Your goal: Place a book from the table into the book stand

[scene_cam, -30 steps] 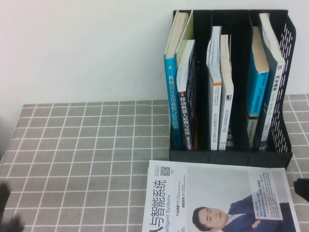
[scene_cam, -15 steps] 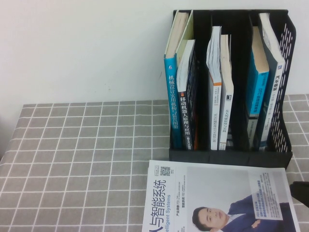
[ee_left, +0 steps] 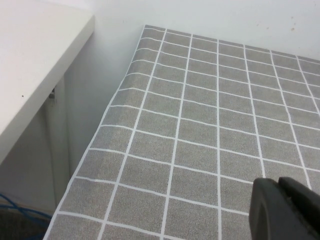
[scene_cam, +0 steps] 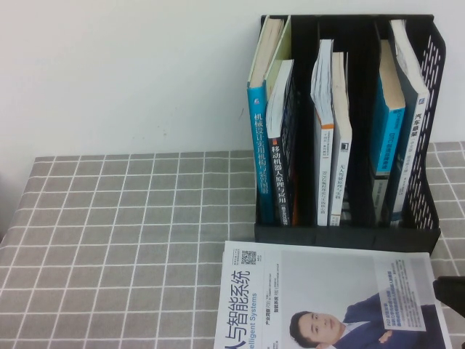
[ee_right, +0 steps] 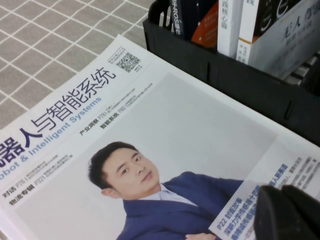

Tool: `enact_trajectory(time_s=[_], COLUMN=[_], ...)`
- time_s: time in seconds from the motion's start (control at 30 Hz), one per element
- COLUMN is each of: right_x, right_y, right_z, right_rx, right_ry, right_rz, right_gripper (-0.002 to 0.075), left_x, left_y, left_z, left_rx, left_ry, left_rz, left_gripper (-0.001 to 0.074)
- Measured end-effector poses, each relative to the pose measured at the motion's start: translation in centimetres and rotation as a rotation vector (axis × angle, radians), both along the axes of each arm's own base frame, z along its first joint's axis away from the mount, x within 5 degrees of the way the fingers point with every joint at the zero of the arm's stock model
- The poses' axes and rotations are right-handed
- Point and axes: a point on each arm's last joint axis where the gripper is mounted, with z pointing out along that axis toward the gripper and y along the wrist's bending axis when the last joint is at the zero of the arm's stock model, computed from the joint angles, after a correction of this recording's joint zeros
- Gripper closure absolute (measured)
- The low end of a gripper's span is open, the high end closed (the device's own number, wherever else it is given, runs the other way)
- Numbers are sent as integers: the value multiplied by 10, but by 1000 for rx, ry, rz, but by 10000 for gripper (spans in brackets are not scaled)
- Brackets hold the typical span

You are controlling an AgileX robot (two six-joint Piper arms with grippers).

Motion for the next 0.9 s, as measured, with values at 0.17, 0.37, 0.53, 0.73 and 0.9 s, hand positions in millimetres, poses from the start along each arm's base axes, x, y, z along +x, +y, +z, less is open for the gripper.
enact_trajectory(time_s=[0.17,0.37,0.53,0.73,0.9], right_x=[1,-5,-20,-61,-82], right_y=[0,6,6,-8,-28], right_z=[-1,5,16,35,37], right_rx=[6,37,83,77,59], right_ry=[9,-17,-83,-373,-593], right_rz=[-4,25,44,24,-150], right_gripper=[729,729,729,729,729], left_x=[0,0,0,0,0], left_y=[0,0,0,0,1], left_z=[0,0,0,0,0], left_rx=[3,7,7,10,10], left_ry=[2,1,1,1,1], left_rz=[0,3,5,6,8], left_gripper=[738,738,738,738,738])
